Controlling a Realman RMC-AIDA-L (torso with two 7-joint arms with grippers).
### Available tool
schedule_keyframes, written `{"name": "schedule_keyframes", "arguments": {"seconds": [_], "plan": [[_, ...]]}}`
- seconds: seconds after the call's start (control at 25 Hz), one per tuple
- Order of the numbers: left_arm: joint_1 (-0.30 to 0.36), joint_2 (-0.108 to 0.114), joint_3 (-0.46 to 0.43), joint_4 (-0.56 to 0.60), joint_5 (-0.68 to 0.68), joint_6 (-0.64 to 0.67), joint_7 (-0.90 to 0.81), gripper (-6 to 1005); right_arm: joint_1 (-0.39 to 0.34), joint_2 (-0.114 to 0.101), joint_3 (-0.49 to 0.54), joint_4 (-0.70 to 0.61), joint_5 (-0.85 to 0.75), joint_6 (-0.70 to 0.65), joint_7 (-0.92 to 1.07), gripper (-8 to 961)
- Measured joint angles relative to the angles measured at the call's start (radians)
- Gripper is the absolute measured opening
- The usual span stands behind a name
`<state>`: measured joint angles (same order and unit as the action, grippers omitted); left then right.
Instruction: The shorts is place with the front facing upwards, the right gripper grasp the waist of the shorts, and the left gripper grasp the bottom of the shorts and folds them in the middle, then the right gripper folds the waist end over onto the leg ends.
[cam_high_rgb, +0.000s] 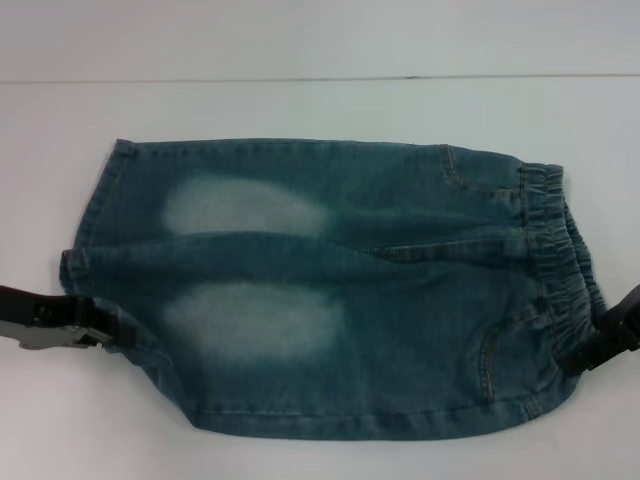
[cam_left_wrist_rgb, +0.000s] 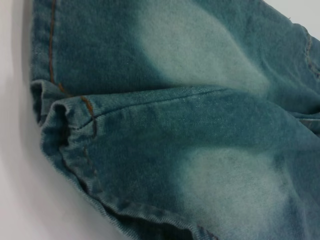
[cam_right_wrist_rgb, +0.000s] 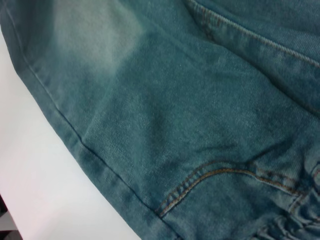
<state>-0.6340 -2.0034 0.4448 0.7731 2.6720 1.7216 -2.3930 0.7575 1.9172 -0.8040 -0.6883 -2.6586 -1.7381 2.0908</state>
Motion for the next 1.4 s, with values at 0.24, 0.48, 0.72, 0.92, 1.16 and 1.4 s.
{"name": "schedule_keyframes", "arguments": {"seconds": [0.24,0.48,0.72,0.92,1.16,1.4], "plan": [[-0.005,0.000,-0.002,0.000,0.000,0.001,0.000,94,0.000,-0.002,-0.001,-0.008,-0.003,-0.001,-0.001,641],[-0.009,0.003,-0.006,0.000,0.000,0.001,0.000,93,0.000,-0.010,0.003,-0.009,-0.002,0.001,-0.001,287],[-0.008,0.012,-0.009,0.001,-0.044,0.001,-0.003,93,-0.004,-0.015,0.020,-0.009,0.003,0.003,-0.006,73],[-0.009,0.020,-0.028,0.006,-0.075,-0.020,-0.007,93,-0.010,-0.024,0.096,-0.006,0.006,-0.007,-0.028,49],[-0.013,0.025,-0.062,-0.003,-0.092,-0.091,-0.018,93,-0.040,-0.031,0.275,0.013,0.067,0.019,-0.003,56],[-0.020,0.028,-0.072,-0.029,-0.162,-0.197,-0.025,93,-0.087,-0.036,0.393,0.096,0.204,0.158,0.056,63]]}}
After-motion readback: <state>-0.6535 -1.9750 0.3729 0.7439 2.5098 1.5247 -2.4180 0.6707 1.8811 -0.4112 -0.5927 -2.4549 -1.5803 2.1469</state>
